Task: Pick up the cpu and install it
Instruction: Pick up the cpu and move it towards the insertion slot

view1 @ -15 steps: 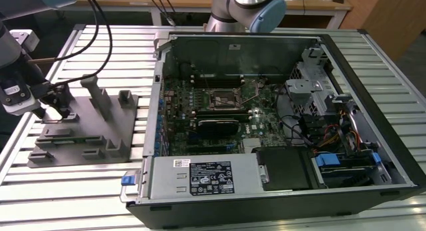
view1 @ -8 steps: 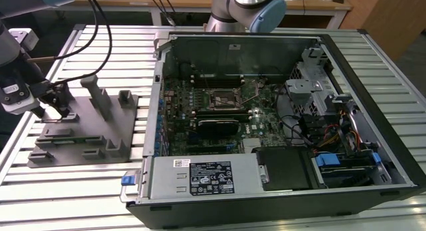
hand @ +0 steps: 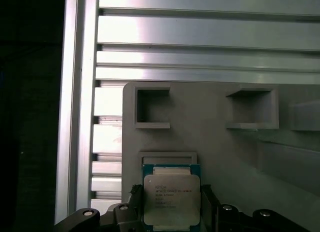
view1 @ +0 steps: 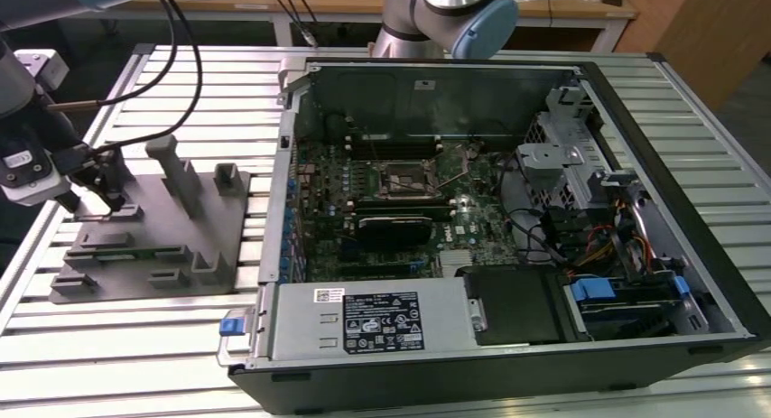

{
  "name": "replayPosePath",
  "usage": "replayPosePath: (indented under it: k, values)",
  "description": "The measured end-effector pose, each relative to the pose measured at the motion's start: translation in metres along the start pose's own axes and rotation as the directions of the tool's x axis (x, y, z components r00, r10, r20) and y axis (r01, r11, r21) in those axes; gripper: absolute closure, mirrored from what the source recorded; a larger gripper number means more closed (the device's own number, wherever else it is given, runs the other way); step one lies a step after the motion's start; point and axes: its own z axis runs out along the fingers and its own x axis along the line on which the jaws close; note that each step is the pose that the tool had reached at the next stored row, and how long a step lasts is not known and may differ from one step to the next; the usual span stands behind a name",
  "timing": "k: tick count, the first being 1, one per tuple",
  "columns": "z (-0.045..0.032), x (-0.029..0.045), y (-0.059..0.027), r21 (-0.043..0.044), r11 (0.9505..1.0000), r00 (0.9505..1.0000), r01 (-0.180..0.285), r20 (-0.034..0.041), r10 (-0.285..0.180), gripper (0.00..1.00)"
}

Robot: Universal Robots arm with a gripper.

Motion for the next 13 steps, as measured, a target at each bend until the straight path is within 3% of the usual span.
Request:
replayPosePath:
  k: [13]
  values:
    - [-0.0026,0.0000,0.0001,0.0000,1.0000,1.0000,0.000,-0.0001,0.000,0.46]
